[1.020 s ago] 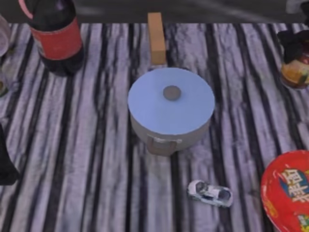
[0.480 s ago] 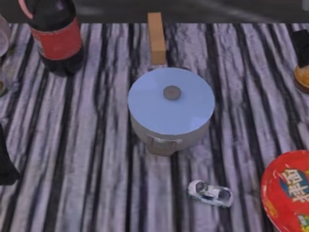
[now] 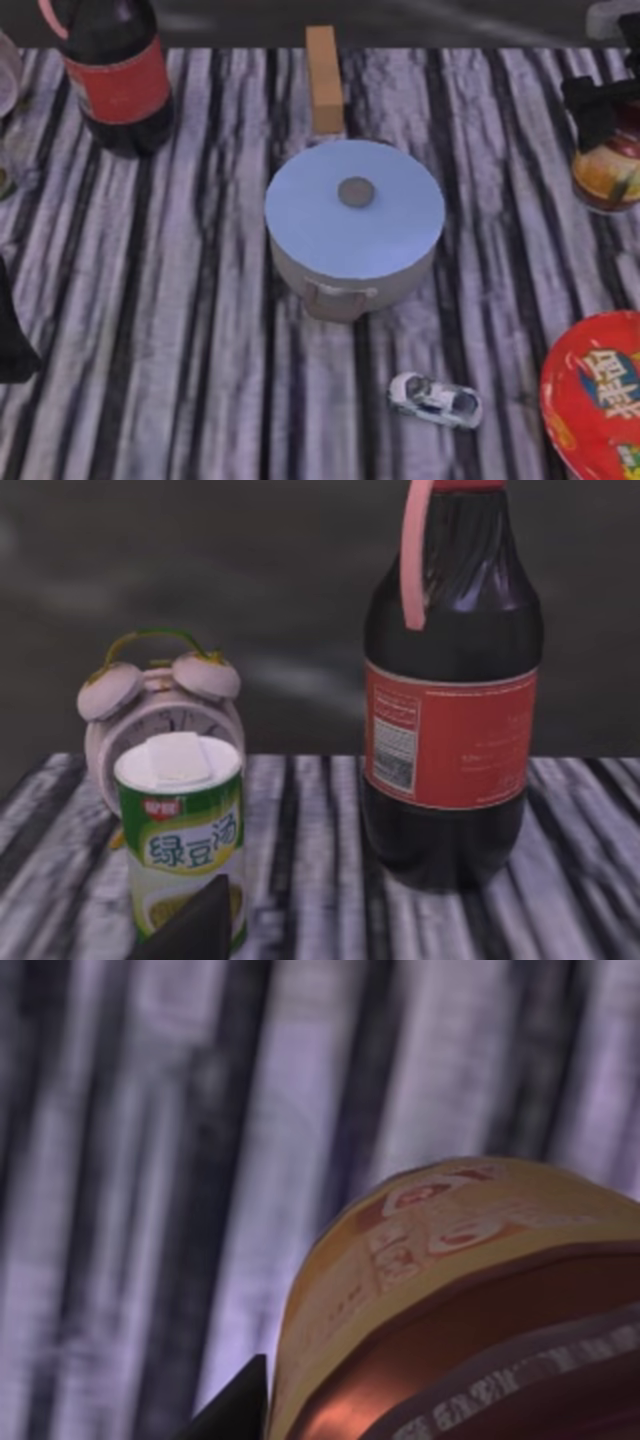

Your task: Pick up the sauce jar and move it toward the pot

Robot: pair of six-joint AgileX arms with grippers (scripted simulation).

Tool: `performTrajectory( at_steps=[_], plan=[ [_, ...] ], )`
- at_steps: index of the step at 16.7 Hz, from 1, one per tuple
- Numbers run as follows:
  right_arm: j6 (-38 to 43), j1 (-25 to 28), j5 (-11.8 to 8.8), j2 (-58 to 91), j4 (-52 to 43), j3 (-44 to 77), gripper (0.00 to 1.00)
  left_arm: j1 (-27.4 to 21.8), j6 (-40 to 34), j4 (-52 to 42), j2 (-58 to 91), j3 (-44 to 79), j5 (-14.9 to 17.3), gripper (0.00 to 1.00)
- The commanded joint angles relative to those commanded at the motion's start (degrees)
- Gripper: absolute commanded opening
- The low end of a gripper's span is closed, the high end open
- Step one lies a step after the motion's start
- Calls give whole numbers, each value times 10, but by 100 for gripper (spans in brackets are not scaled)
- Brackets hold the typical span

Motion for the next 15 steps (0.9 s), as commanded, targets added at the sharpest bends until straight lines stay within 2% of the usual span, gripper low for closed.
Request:
performTrajectory(
  at_steps=[4, 7, 15],
  plan=[
    [142, 68, 26, -9, 48, -60, 0, 0, 0, 0, 0, 0, 0, 100],
    [209, 107, 41, -15, 77, -95, 0, 0, 0, 0, 0, 0, 0, 100],
    [223, 114, 44, -7, 107, -117, 0, 0, 0, 0, 0, 0, 0, 100]
  ],
)
